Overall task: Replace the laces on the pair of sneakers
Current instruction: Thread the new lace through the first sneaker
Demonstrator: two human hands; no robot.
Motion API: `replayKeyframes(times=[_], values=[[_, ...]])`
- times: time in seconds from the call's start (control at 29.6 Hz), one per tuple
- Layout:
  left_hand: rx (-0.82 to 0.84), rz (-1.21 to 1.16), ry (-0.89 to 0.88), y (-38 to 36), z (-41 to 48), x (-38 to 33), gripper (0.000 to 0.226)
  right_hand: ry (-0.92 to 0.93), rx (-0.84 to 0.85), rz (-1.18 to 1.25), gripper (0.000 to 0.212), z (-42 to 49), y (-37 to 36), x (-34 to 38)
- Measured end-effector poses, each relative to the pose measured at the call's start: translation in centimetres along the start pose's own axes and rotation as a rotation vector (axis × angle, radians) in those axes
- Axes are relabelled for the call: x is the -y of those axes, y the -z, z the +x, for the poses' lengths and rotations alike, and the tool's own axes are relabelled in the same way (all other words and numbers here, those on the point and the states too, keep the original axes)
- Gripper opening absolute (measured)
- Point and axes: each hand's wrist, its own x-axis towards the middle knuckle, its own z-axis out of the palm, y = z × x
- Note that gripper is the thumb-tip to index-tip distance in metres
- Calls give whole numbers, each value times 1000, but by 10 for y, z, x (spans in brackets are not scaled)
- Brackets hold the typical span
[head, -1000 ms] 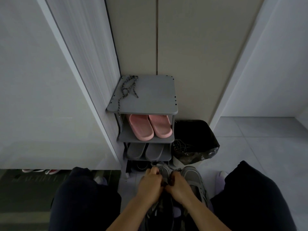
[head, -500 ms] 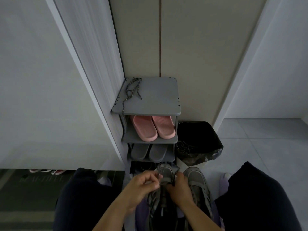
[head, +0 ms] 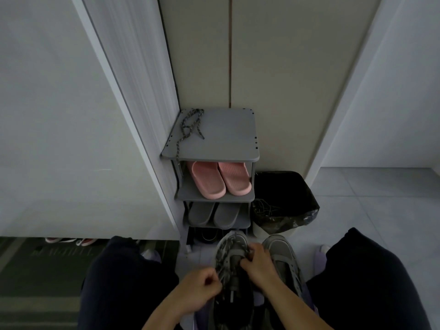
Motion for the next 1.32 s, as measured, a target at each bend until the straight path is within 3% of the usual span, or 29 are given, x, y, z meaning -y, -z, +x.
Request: replayKeyframes(times=[0.07, 0.14, 0.24, 0.41, 0.51, 0.57, 0.68, 0.81, 0.91, 1.08, 1.18, 1.32], values=[[-91, 243, -71, -13, 3, -5, 25, 0, 26, 3, 34, 1, 4, 1], [-289, 444, -125, -21, 2, -16, 29, 18, 48, -40, 24, 2, 7, 2], [-487, 487, -228, -30, 7, -31, 24, 58, 66, -95, 18, 0, 11, 4], [-372, 802, -118, -38, 49, -33, 33, 132, 102, -146, 25, -2, 21, 9], [-342, 835, -143, -38, 64, -34, 30, 124, 92, -144, 13, -4, 24, 9], [-294, 723, -176, -37, 62, -34, 27, 100, 51, -147, 15, -5, 22, 8], [-174, 266, -200, -29, 39, -30, 11, 95, -1, -188, 15, -5, 17, 7], [93, -66, -271, -9, -12, -34, 24, 106, -27, -237, 14, -4, 15, 6], [212, -127, -311, -5, -37, -40, 24, 108, -16, -227, 22, -5, 15, 6], [318, -83, -158, -14, -27, -40, 11, 89, 31, -211, 32, -5, 17, 6], [164, -36, -65, -9, -2, -26, 23, 87, 75, -189, 37, -6, 21, 8], [-304, -56, -80, 4, 37, -11, 13, 108, 90, -151, 37, -11, 25, 10]])
